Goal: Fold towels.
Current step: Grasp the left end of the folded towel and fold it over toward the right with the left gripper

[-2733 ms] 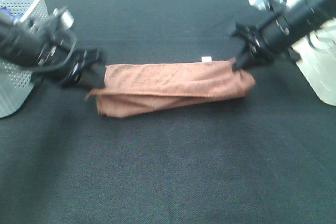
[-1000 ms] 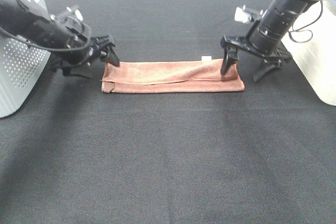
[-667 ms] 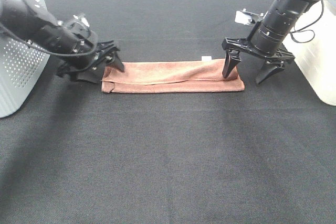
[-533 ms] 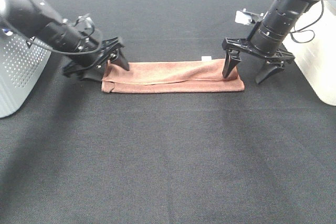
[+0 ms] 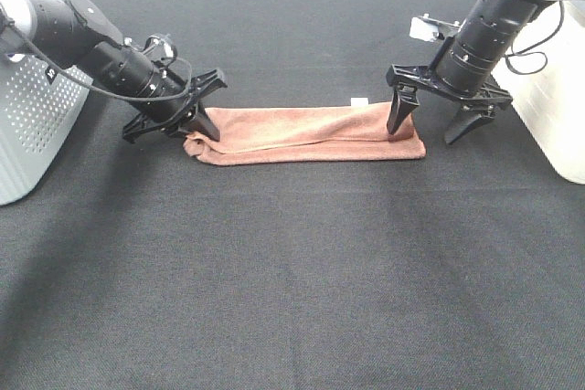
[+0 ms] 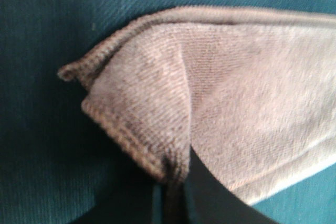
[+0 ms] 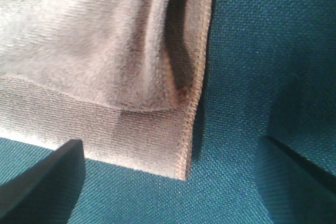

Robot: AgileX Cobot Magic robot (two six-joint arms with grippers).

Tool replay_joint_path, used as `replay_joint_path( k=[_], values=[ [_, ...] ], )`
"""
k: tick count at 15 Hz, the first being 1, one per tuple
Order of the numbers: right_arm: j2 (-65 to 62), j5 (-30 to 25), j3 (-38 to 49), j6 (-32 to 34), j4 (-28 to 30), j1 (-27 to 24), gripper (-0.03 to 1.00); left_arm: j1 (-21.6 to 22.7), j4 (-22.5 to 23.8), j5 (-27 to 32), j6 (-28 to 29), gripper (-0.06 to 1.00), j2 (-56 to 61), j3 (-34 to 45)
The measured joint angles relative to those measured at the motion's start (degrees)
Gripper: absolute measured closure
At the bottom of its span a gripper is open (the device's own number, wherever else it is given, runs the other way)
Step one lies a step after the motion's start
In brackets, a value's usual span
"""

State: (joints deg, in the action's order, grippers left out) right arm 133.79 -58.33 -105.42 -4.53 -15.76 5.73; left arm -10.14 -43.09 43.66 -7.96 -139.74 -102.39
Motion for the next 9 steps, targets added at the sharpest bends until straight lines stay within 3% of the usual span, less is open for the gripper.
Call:
replay_joint_path(
  k=[3,7,9],
  values=[
    [0.00,0.00,0.00,0.00,0.00,0.00,0.15,-0.06,8.08,2.12,2.46,0.91,4.18,0.00],
    [0.00,-0.17,0.00,0.00,0.00,0.00,0.15,-0.06,24.35,6.93,11.34,0.91,13.35,-0.17],
    [0.00,-0.17,0.00,0.00,0.00,0.00,0.15,-0.06,27.39,10.26,12.83,0.91,15.47,-1.78]
  ],
)
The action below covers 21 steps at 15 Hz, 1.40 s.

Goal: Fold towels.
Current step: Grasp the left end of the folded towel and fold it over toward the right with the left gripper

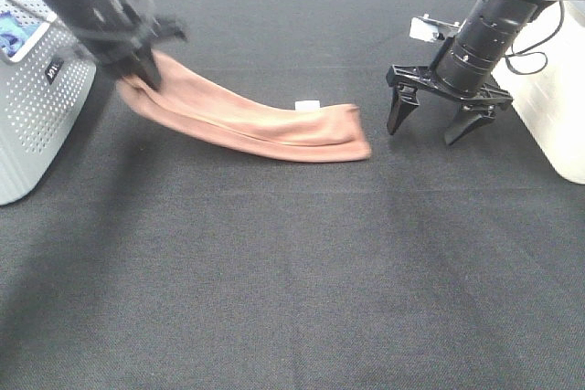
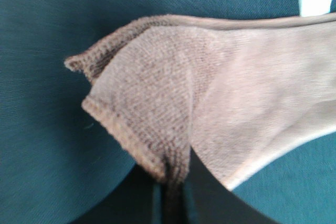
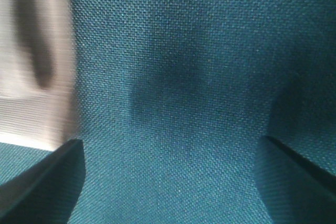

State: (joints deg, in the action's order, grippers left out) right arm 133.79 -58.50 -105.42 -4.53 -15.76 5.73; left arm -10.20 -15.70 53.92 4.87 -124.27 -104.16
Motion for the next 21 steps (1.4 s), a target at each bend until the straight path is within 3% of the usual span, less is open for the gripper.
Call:
replay_joint_path(
  k=[3,7,12,16,18,19,20,21],
  values=[
    [0.00,-0.11,0.00,0.00,0.00,0.00,0.15,-0.23,-0.29,3.38,0.46,0.91,0.86,-2.81],
    [0.00,-0.11,0.00,0.00,0.00,0.00,0.15,-4.76,-7.73,2.06,0.46,0.91,0.34,-3.95],
    [0.00,-0.11,0.00,0.00,0.00,0.00,0.15,-11.86,-19.14,-9.85,0.46,0.91,-8.31,-4.07],
    [0.00,-0.11,0.00,0.00,-0.74,0.00,0.15,-13.46,-24.12,-14.90,0.46,0.89,-12.43,-4.07],
    [0.00,-0.11,0.00,0.00,-1.60,0.00,0.15,-13.98,-27.96,-16.62,0.46,0.74,-13.24,-4.07],
    [0.00,-0.11,0.00,0.00,-2.12,0.00,0.15,-14.55,-30.14,-18.62,0.40,0.59,-13.24,-4.07],
    [0.00,-0.11,0.00,0.00,-2.12,0.00,0.15,-14.55,-30.14,-18.62,0.40,0.59,-13.24,-4.07],
    [0.00,-0.11,0.00,0.00,-2.81,0.00,0.15,-14.84,-31.46,-19.65,0.29,0.42,-13.24,-4.07]
  ],
)
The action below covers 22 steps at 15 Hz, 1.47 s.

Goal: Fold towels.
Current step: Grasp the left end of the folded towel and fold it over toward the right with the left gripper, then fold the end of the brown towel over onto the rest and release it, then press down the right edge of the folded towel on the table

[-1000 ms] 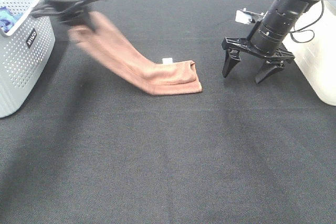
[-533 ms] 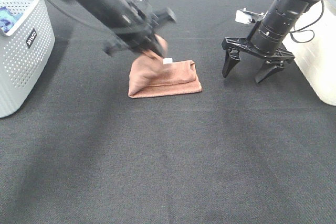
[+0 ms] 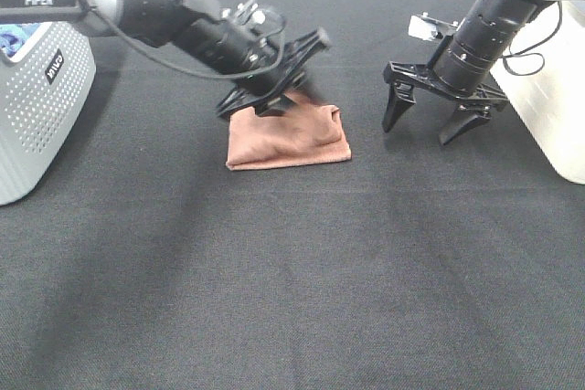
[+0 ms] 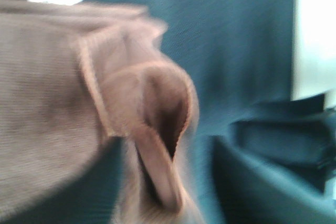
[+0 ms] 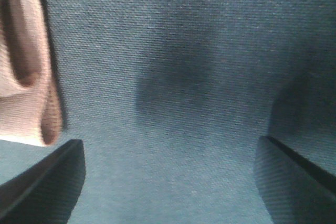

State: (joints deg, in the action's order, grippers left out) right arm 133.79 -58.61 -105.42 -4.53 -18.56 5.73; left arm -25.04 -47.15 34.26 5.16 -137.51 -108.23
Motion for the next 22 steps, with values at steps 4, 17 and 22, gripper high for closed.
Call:
replay_joint_path(
  k=[4,17,22],
  values=[
    [-0.23,0.00,0.00,-1.89,-4.18,0.00,0.15,-0.29,-4.30,-4.58,-3.72,0.32,0.52,0.00],
    [7.45,0.23,0.00,-35.18,-52.60,5.27,0.15,9.34,1.43,-3.38,-19.25,0.32,8.88,0.00],
    [9.40,2.64,-0.23,-33.58,-48.30,0.29,0.16,9.34,1.60,-2.18,-19.25,0.32,9.17,0.00]
  ],
)
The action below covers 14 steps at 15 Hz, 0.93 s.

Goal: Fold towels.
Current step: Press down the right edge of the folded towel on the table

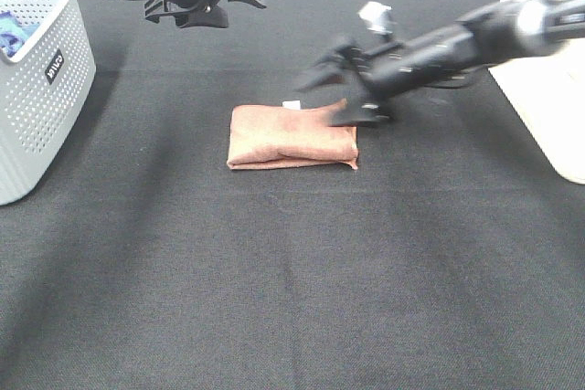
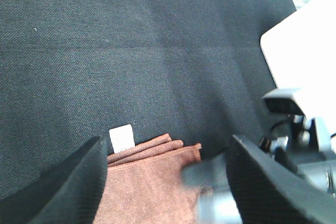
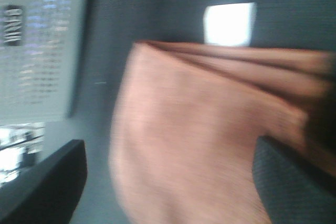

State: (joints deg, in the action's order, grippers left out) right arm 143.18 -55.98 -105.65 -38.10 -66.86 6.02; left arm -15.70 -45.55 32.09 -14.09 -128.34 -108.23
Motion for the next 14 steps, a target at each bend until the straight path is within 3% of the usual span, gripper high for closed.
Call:
replay_joint_path(
  k=[2,6,8,11,14],
  values=[
    [0.00,0.80,-0.17,4.13,7.79,-1.43,0.16,0.00,0.00,0.06,0.00,0.32,0.00,0.00],
    [-1.32,-0.06,-0.46,6.53,12.78,-1.72,0.16,0.00,0.74,0.74,0.00,0.32,1.38,0.00],
    [-4.64,-0.63,-0.46,7.91,18.68,-2.06,0.16,0.00,3.21,1.89,-0.06,0.32,3.50,0.00],
    [-12.32,-1.60,-0.46,15.47,28.07,-2.23,0.16,0.00,12.55,7.62,-0.17,0.32,7.28,0.00],
    [-19.88,-9.00,-0.46,23.03,36.21,-2.23,0.16,0.00,25.95,18.28,3.78,0.32,13.01,0.00]
  ],
)
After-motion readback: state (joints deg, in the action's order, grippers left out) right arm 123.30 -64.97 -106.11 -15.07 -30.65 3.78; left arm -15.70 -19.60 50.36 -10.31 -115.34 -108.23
